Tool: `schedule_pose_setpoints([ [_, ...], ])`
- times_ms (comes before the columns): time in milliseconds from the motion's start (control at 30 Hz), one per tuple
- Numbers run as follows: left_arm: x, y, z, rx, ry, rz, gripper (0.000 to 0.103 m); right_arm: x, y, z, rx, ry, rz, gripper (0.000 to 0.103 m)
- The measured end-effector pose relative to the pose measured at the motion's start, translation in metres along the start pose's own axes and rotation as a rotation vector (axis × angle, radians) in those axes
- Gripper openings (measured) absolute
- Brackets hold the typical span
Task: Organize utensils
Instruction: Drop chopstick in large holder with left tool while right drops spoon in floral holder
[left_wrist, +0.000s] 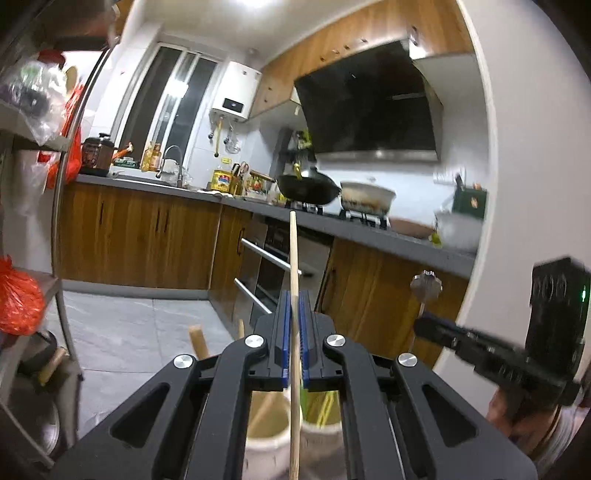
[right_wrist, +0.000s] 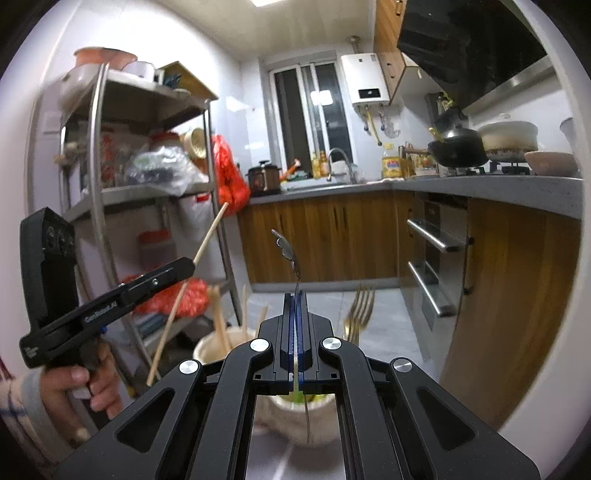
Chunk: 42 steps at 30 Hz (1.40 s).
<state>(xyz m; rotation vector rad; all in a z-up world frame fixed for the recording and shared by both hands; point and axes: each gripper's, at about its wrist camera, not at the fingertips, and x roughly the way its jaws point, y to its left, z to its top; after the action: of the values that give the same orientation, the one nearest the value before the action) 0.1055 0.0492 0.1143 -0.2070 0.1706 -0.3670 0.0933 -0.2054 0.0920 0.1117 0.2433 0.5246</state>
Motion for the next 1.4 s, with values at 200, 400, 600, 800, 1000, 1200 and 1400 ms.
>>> schedule_pose_setpoints([
  [200, 0.035, 0.009, 0.001, -0.044, -0.031, 0.029, 0.004, 0.032, -0.004, 0.009, 0.018, -0.034, -0.011, 0.002],
  [400, 0.047, 0.004, -0.019, 0.025, -0.041, 0.100, 0.004, 0.057, -0.006, -0.009, 0.025, -0.004, -0.006, 0.002],
  [600, 0.033, 0.010, -0.037, 0.042, -0.011, 0.099, 0.004, 0.074, -0.007, -0.031, 0.023, 0.086, 0.019, 0.002],
  [800, 0.015, 0.018, -0.053, 0.032, 0.049, 0.101, 0.004, 0.078, -0.011, -0.049, 0.050, 0.160, 0.046, 0.002],
  [1000, 0.008, 0.024, -0.067, 0.025, 0.095, 0.120, 0.004, 0.079, -0.014, -0.059, 0.063, 0.192, 0.027, 0.002],
  [1200, 0.003, 0.027, -0.075, 0.006, 0.129, 0.123, 0.004, 0.071, -0.014, -0.059, 0.063, 0.197, 0.013, 0.007],
  [1400, 0.000, 0.023, -0.075, 0.016, 0.129, 0.134, 0.009, 0.056, -0.010, -0.057, 0.038, 0.171, 0.010, 0.020],
])
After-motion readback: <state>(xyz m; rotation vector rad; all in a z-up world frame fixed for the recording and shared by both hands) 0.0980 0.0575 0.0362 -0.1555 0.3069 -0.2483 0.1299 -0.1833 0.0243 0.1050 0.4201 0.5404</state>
